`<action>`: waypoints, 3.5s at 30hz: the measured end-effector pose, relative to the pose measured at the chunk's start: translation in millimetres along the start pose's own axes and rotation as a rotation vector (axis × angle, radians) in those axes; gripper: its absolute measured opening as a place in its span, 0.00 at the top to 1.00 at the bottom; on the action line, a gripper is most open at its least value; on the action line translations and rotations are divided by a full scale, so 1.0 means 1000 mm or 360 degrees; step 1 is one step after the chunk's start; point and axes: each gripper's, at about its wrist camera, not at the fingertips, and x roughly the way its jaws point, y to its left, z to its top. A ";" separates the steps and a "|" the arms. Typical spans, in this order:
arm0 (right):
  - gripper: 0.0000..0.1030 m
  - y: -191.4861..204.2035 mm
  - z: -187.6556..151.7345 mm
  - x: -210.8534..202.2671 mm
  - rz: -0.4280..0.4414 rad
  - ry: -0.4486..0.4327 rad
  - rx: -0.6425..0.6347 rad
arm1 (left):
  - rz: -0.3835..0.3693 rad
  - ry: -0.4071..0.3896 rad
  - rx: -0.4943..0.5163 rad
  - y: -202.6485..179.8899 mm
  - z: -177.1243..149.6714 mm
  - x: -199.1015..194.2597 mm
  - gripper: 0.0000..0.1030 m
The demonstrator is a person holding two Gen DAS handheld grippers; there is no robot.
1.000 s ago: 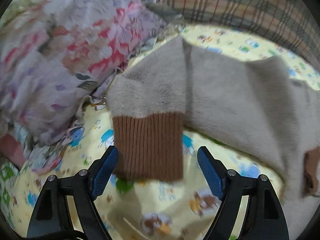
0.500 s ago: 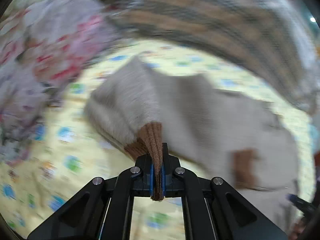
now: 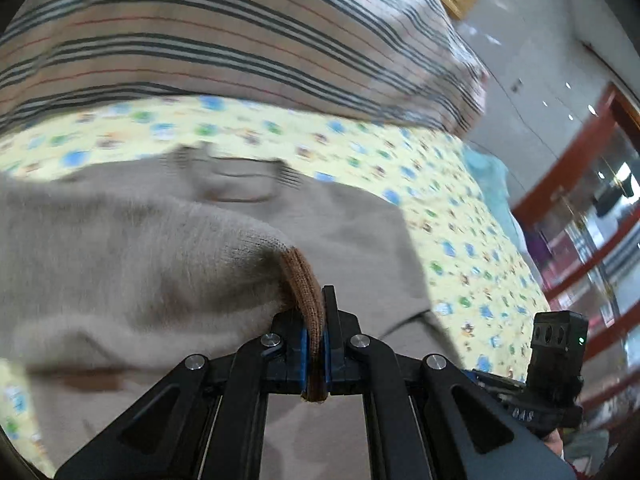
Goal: Fold small clothes
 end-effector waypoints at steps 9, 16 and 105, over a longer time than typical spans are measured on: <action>0.64 -0.030 0.008 -0.020 -0.0082 -0.0066 0.0066 | -0.0038 0.0204 0.0030 -0.005 -0.002 0.076 0.77; 0.53 -0.017 0.015 -0.006 -0.0095 -0.0061 -0.0017 | 0.0061 0.0121 0.0028 0.027 -0.030 0.029 0.47; 0.49 -0.010 -0.089 -0.091 -0.0276 -0.0115 -0.0245 | 0.0671 -0.0036 -0.0477 0.150 -0.249 -0.177 0.25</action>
